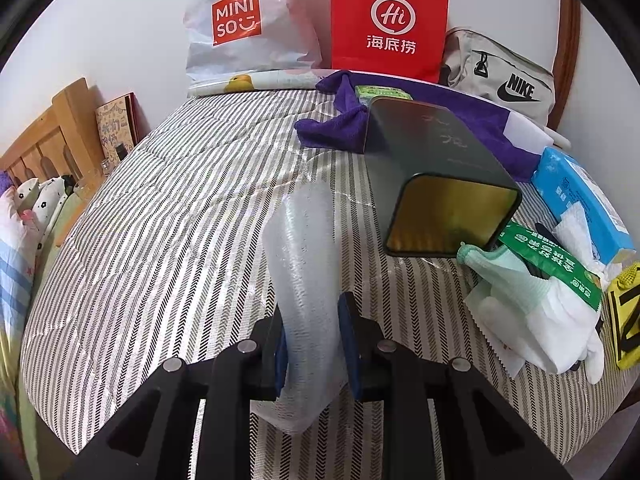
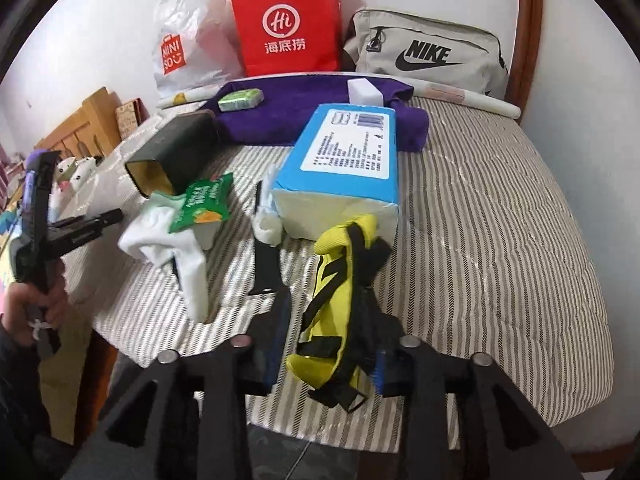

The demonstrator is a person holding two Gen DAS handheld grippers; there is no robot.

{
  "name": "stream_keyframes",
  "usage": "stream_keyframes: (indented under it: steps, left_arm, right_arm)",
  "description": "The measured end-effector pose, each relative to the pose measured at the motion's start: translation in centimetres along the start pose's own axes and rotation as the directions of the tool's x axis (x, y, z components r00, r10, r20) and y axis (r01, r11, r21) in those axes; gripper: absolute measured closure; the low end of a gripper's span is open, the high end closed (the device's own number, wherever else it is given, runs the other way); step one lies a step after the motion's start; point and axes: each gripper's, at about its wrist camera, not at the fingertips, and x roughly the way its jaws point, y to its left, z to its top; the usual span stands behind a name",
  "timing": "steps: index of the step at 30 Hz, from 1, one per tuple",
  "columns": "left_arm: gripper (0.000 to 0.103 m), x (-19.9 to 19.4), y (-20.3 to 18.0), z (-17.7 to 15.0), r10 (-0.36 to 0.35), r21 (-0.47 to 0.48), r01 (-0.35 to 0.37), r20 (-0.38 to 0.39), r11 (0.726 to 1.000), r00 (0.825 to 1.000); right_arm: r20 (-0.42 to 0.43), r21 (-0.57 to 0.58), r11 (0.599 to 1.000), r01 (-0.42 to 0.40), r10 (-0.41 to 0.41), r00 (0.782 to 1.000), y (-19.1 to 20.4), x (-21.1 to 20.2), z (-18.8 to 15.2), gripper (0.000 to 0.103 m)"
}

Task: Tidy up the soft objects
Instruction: 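Carry the pouch with the right gripper while the left gripper carries the mesh bag toward the towel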

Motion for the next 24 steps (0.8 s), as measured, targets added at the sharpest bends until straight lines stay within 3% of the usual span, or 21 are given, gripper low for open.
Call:
stream_keyframes:
  steps: [3,7,10,14,17,24]
  left_arm:
    - [0.080,-0.1,0.0,-0.1,-0.009,-0.001,0.009,0.004,1.000,1.000]
    - [0.080,-0.4,0.0,-0.2,-0.031,0.013,0.032,-0.010,0.999,0.999]
    - [0.090,-0.8,-0.1,-0.7,-0.073,0.007,0.073,-0.016,0.997,0.997]
    - [0.092,-1.4,-0.2,-1.2,-0.133,-0.017,0.133,-0.037,0.991,0.990]
    - [0.092,-1.9,-0.1,-1.3,-0.191,-0.053,0.188,-0.049,0.981,0.980]
    - [0.093,-3.6,-0.3,-0.1,-0.198,-0.050,0.196,-0.040,0.979,0.979]
  right_arm:
    - [-0.022,0.033,0.999,-0.028,0.029,0.999,-0.7,1.3,-0.2,0.071]
    - [0.009,0.048,0.998,-0.047,0.047,0.999,-1.0,1.3,-0.5,0.077]
    - [0.017,0.062,0.996,-0.062,0.061,0.998,-1.1,1.0,-0.8,0.078]
    - [0.013,0.081,0.994,-0.073,0.073,0.997,-1.2,0.9,-0.8,0.079]
    - [0.016,0.090,0.991,-0.095,0.094,0.995,-1.4,0.4,-0.6,0.092]
    - [0.030,0.096,0.989,-0.114,0.111,0.993,-1.5,-0.6,-0.1,0.094]
